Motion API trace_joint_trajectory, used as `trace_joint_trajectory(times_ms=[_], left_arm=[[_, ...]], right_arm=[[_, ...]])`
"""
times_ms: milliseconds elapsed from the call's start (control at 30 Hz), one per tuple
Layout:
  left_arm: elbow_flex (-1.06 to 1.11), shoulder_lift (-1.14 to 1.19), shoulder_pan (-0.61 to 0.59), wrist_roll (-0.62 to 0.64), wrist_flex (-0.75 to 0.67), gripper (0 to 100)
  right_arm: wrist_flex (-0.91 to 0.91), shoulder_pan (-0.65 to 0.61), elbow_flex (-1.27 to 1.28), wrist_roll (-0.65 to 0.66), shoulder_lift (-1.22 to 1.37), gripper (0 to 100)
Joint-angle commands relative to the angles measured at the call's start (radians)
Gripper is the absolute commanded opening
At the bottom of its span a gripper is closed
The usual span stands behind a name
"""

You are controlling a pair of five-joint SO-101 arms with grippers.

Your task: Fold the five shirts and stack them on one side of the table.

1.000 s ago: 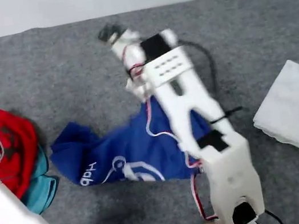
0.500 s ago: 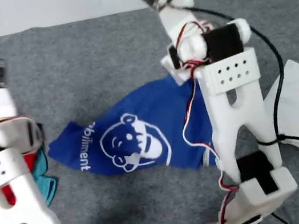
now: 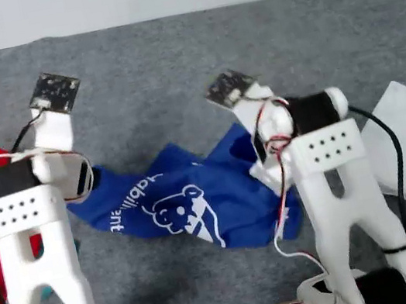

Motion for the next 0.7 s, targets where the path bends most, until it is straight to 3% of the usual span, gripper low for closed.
trace_joint_trajectory(times_ms=[0,167,267,433,667], left_arm=[[-0.015,0.052,0.029,-0.008,-0.054,19],[-0.151,0.222,0.104,-0.008,-0.069,19],[-0.275,0.387,0.157,-0.009,-0.058,20],[-0.572,0.683,0.232,-0.008,0.061,28],[-1.047,1.097,0.325,-0.014,0.203,28]], right_arm=[[0.036,0.039,0.077,0.011,-0.091,1.0],[0.036,0.045,0.169,0.011,-0.147,1.4],[0.039,0.048,0.173,0.002,-0.171,7.6],[0.033,0.104,0.172,-0.120,-0.205,22.5],[0.033,0.104,0.172,-0.126,-0.209,23.4]])
